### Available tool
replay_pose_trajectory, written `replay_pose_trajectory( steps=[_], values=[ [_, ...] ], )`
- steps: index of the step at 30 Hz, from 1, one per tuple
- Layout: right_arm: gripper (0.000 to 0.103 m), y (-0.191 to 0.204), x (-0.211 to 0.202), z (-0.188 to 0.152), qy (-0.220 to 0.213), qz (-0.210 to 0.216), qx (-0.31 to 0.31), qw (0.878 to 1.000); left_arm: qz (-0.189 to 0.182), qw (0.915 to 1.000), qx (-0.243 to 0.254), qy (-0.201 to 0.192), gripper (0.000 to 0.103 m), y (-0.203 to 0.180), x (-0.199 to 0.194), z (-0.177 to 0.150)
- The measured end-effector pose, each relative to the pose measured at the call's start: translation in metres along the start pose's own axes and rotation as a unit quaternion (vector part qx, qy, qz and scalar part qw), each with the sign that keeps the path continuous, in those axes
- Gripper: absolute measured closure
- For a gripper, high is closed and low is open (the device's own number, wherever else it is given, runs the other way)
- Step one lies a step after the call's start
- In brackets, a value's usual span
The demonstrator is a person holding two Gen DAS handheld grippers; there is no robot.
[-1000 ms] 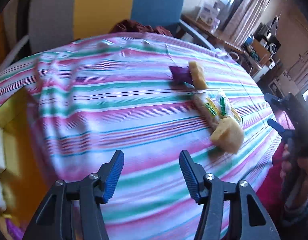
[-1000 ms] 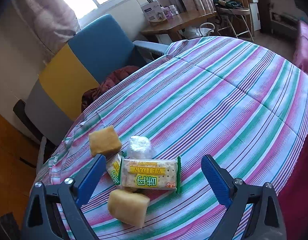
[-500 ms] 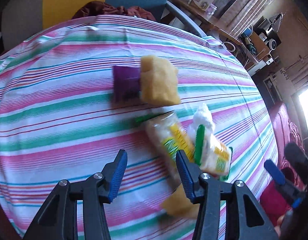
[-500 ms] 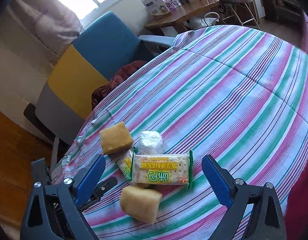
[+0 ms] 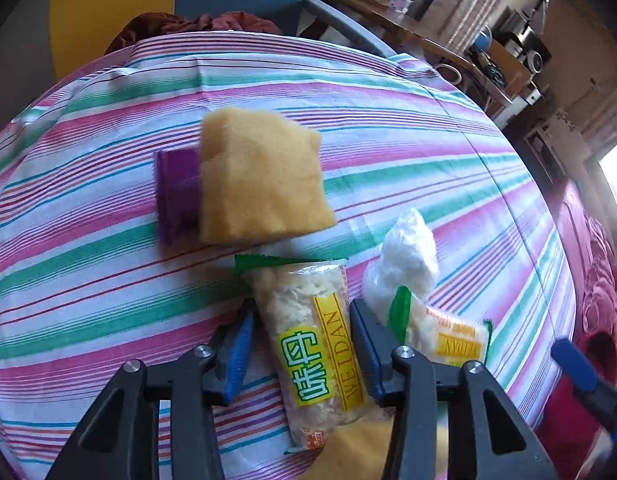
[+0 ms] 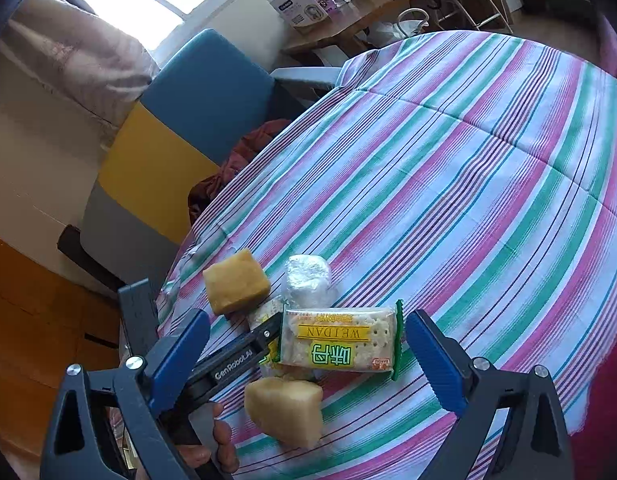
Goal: Organize objects
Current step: 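Grasp the WEIDAN cracker packet with the left tool and lift it, then carry the cracker packet into the tray with the left tool while the right tool grasps a yellow sponge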
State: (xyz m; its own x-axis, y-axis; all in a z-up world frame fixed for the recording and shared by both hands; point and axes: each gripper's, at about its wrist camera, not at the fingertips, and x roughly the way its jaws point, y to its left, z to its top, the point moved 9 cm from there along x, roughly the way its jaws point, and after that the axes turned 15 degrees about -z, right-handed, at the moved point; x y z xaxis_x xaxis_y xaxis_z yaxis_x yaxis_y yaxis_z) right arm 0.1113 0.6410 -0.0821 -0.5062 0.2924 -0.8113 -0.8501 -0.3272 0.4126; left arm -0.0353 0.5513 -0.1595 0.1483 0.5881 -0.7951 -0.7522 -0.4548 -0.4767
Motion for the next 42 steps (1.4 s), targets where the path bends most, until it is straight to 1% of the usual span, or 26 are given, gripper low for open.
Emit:
replay_pose_trajectory(
  steps=[4,9,12,15,17,21,24,26,27,29,31,33,36,39,41,42],
  values=[
    [0.004,0.002,0.000,0.001,-0.004,-0.006,-0.005,1.000,0.003,0.9999,-0.010,-0.009,0.058,0.030,-0.029,-0.014],
    [0.004,0.004,0.005,-0.001,0.001,-0.017,-0.016,1.000,0.006,0.9990,-0.026,-0.035,0.058,0.068,-0.071,-0.046],
    [0.004,0.007,0.008,-0.004,0.006,-0.023,-0.031,0.999,0.017,0.9988,-0.017,-0.043,0.058,0.075,-0.091,-0.076],
    [0.004,0.014,0.010,-0.008,0.009,-0.024,-0.049,0.998,0.021,0.9982,-0.012,-0.054,0.058,0.075,-0.103,-0.098],
    [0.004,0.019,0.012,-0.012,0.014,-0.021,-0.061,0.998,0.025,0.9977,-0.007,-0.063,0.058,0.076,-0.108,-0.107],
    [0.004,0.030,0.018,-0.022,0.025,-0.026,-0.095,0.995,0.032,0.9968,0.006,-0.073,0.056,0.072,-0.103,-0.106],
    [0.004,0.036,0.023,-0.029,0.033,-0.031,-0.113,0.993,0.049,0.9953,0.037,-0.075,0.054,0.067,-0.098,-0.105],
    [0.004,0.042,0.026,-0.035,0.046,-0.019,-0.125,0.991,0.065,0.9922,0.064,-0.085,0.053,0.064,-0.097,-0.108],
    [0.004,0.047,0.028,-0.040,0.058,-0.008,-0.135,0.989,0.069,0.9911,0.071,-0.089,0.053,0.063,-0.097,-0.108],
    [0.004,0.061,0.031,-0.054,0.081,0.007,-0.170,0.982,0.074,0.9895,0.077,-0.098,0.053,0.063,-0.098,-0.110],
    [0.004,0.072,0.033,-0.070,0.098,0.010,-0.208,0.973,0.081,0.9877,0.086,-0.103,0.053,0.062,-0.098,-0.112],
    [0.004,0.079,0.035,-0.084,0.122,0.026,-0.221,0.967,0.080,0.9877,0.085,-0.104,0.053,0.062,-0.099,-0.111],
    [0.004,0.074,0.038,-0.085,0.104,-0.016,-0.246,0.963,0.075,0.9879,0.083,-0.108,0.053,0.063,-0.099,-0.112],
    [0.004,0.072,0.040,-0.088,0.122,-0.005,-0.236,0.964,0.072,0.9877,0.082,-0.111,0.053,0.063,-0.098,-0.111],
    [0.004,0.073,0.041,-0.089,0.120,-0.010,-0.244,0.962,0.073,0.9875,0.083,-0.113,0.053,0.063,-0.098,-0.111],
    [0.004,0.073,0.043,-0.092,0.129,-0.014,-0.250,0.960,0.073,0.9874,0.083,-0.113,0.053,0.063,-0.098,-0.111]
  ],
)
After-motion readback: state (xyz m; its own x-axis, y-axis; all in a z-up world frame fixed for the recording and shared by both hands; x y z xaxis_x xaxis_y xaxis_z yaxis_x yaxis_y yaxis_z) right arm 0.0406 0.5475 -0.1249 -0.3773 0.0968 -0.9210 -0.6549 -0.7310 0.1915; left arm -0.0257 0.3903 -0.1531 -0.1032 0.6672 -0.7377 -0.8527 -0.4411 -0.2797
